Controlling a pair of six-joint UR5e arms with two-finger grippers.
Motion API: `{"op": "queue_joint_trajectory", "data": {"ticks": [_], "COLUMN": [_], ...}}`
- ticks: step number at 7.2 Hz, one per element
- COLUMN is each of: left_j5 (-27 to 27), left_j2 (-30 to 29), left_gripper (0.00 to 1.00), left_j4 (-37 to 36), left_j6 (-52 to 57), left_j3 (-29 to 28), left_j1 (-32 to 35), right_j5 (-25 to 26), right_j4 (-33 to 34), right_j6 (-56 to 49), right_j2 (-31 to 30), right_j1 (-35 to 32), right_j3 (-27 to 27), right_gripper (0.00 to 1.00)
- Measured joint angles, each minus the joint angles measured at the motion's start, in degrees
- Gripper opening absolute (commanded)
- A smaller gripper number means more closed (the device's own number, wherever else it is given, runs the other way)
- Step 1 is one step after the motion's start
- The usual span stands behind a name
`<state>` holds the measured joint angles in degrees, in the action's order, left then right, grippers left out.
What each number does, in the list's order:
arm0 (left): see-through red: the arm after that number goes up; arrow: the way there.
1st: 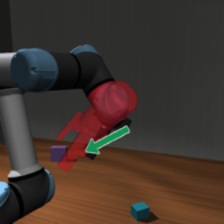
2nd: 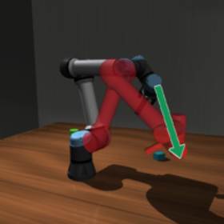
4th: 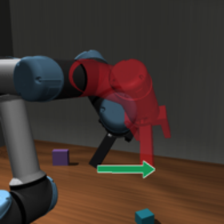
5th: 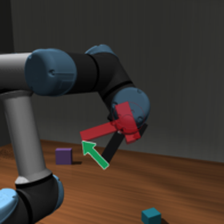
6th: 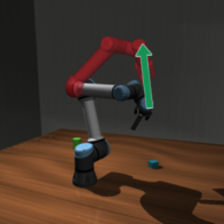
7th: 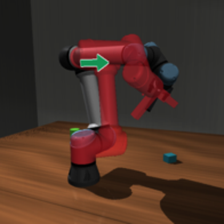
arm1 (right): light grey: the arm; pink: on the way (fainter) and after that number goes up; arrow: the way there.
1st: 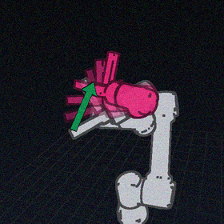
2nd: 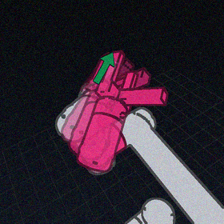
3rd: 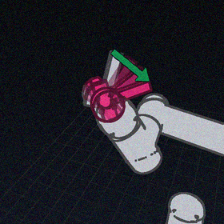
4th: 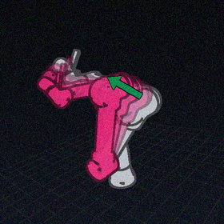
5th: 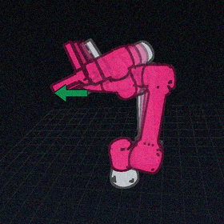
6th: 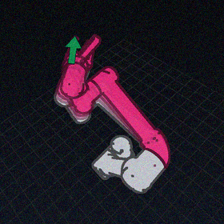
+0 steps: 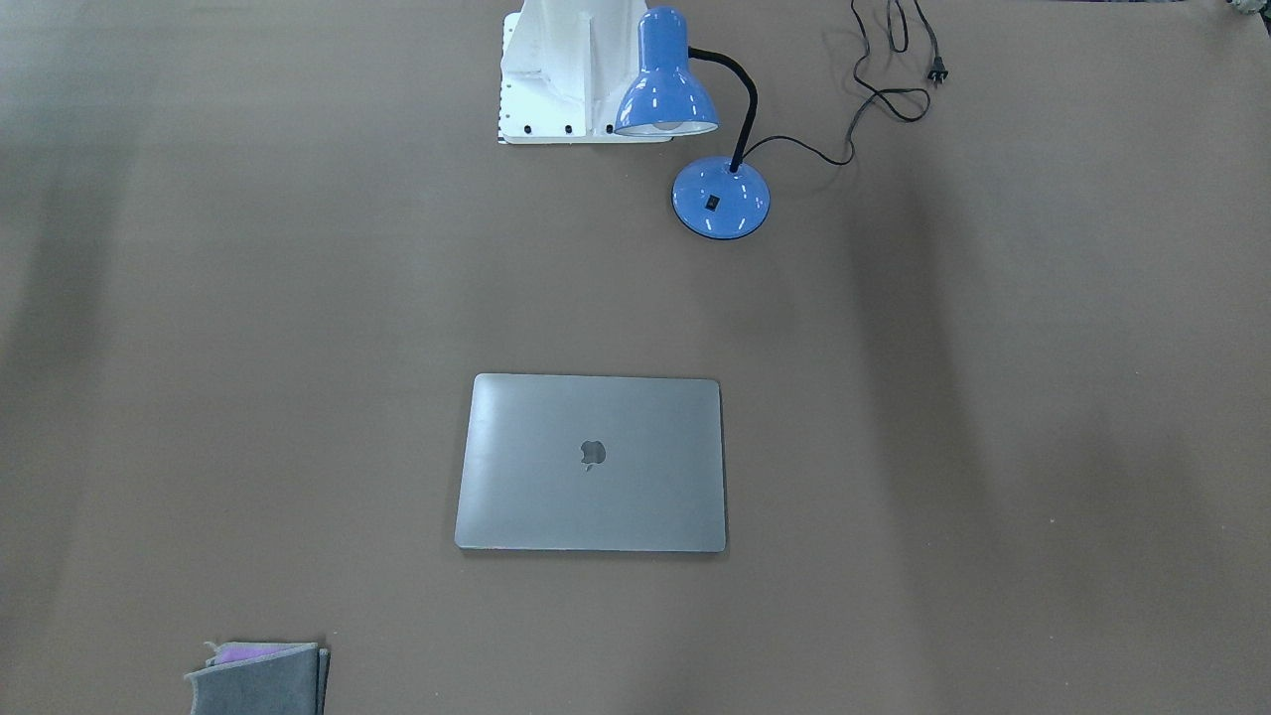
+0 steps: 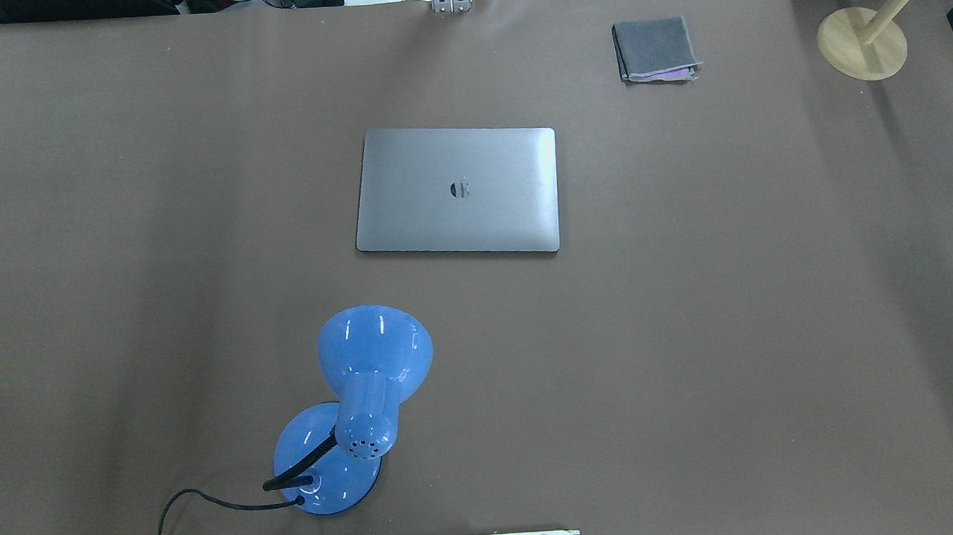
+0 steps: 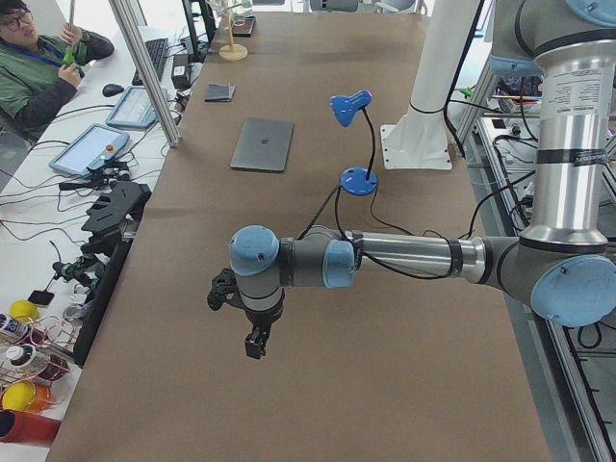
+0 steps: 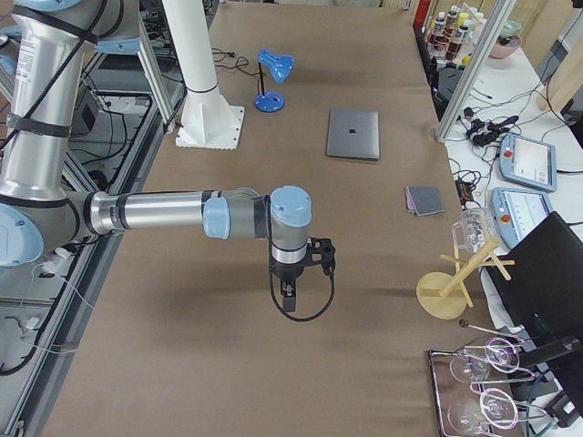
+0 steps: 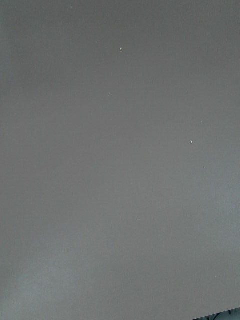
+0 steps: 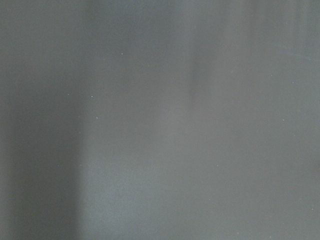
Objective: Close laptop
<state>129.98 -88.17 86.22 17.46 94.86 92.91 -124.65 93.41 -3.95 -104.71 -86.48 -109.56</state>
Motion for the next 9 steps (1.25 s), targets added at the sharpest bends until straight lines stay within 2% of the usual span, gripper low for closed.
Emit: {"op": "queue_joint_trajectory", "data": {"ticks": [9], "left_j5": [-0.1], "left_j2": [2.4], "left_gripper": [0.98], "left_j4": [0.2], "left_j6": [-0.1], "left_j3": [0.2], "left_j1": [0.0], "right_j5": [-1.0], "right_j4": [0.1], "right_j6": [-0.2], "right_j2": [0.0], "right_j1": [0.1], "right_j3": [0.8], "right_gripper": [1.00]}}
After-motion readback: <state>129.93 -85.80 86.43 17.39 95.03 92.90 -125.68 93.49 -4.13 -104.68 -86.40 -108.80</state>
